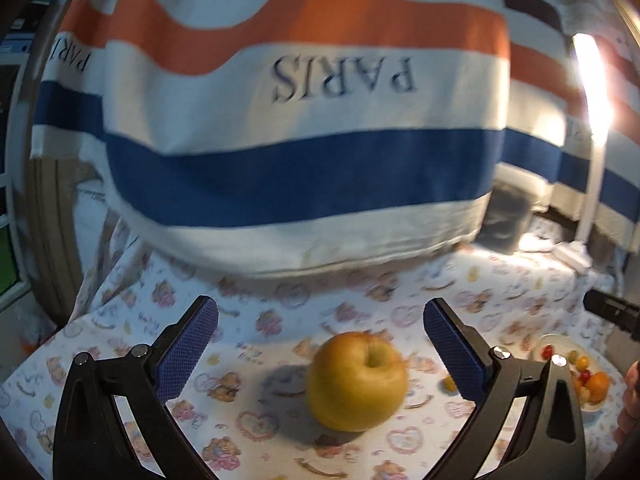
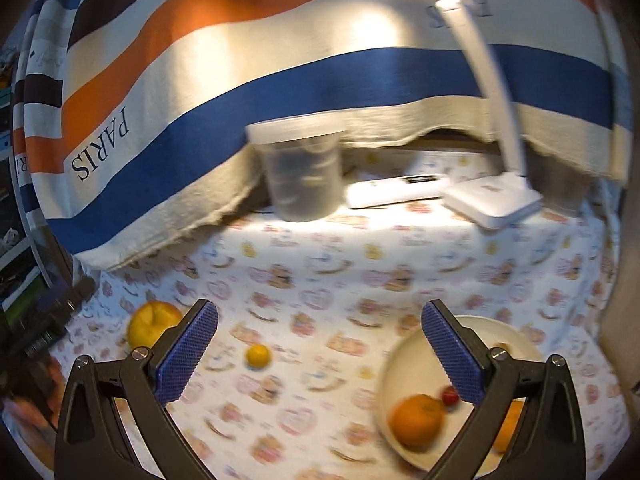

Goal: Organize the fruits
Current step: 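Move the left tool to the large yellow apple while the right tool reaches the small yellow citrus, then grasp the large yellow apple with the left tool while the right tool grasps the yellow citrus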

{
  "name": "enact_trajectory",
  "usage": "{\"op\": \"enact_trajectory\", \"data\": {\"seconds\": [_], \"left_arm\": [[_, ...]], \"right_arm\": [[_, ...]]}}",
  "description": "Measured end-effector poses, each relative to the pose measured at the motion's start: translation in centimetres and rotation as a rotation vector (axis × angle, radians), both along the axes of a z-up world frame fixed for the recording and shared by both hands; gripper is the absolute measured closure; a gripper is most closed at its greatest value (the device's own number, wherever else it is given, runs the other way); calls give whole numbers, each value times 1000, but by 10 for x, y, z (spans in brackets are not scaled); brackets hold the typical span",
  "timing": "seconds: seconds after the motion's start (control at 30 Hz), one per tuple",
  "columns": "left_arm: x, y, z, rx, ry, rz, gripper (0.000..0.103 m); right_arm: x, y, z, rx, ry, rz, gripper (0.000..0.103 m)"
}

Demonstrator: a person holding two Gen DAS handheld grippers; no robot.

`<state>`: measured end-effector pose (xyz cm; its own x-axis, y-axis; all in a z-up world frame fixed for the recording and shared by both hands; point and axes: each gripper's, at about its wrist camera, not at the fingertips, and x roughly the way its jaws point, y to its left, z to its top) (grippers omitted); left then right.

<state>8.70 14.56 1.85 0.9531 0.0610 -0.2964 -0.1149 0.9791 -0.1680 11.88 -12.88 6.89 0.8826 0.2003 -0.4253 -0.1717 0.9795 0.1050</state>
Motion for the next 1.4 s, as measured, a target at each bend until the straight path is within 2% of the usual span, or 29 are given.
{"op": "enact_trajectory", "data": {"seconds": [0.1,0.17,0.23,0.27,0.33,0.47,0.53,0.67,0.83,0.93,1.07,1.23,1.4], "left_arm": [[6,-2,-8,25,22,11,1],[10,-4,-12,19,42,9,1],[19,-3,-15,-24,100,1,1],[22,-2,-17,-60,121,-15,1],[24,2,-20,-120,143,-54,1],[26,-1,-24,-133,170,-70,1],[28,-4,-25,-138,181,-81,1],[31,-8,-26,-156,196,-112,1],[31,-11,-28,-116,192,-100,1],[33,-9,-30,-119,198,-98,1],[33,-9,-32,-114,199,-106,1],[38,-9,-35,-127,220,-140,1],[41,-12,-38,-134,242,-165,1]], "right_arm": [[19,22,-6,14,45,39,0],[37,33,-14,17,107,55,0],[52,39,-23,23,157,47,4],[60,42,-29,17,187,41,9],[74,48,-41,3,240,37,14],[90,56,-68,-20,320,61,24],[91,60,-80,-30,331,72,29],[87,76,-95,-139,309,116,32],[98,75,-109,-72,388,155,49],[100,78,-116,-108,400,158,54],[103,81,-122,-116,430,169,70],[100,82,-122,-124,410,165,71],[91,73,-110,-88,326,149,71]]}}
